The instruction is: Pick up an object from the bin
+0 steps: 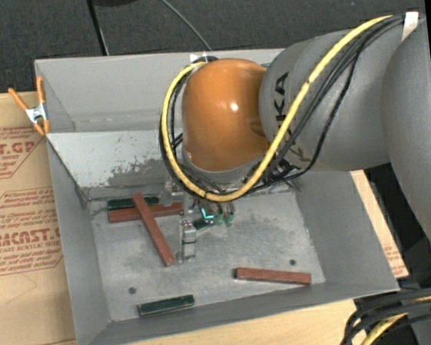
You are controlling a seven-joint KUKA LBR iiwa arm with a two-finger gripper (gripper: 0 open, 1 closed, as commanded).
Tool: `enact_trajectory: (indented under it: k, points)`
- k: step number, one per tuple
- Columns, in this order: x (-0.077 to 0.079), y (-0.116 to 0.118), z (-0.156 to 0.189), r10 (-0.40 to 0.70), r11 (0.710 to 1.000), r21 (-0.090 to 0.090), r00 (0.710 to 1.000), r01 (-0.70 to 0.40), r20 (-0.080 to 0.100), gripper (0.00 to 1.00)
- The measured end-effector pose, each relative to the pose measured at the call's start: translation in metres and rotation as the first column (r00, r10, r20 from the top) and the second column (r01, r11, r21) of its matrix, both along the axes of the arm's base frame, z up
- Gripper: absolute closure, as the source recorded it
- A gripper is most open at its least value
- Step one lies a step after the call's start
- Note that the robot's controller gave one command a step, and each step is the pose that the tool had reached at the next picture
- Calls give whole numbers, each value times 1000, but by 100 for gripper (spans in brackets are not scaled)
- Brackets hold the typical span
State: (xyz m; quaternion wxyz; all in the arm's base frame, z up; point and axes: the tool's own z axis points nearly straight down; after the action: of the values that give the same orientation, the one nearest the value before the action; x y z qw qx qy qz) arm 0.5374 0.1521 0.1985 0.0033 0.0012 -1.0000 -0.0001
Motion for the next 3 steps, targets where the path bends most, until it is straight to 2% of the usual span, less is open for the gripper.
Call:
enact_trajectory:
  k: [1,2,3]
  points:
    - [2,-1,5,-2,1000,1,1000,2,8,0]
    - [-12,9,-40,-49,999,3,999,49,15,0]
    - [-3,5,-126,22,1000,4,1000,-22,13,100]
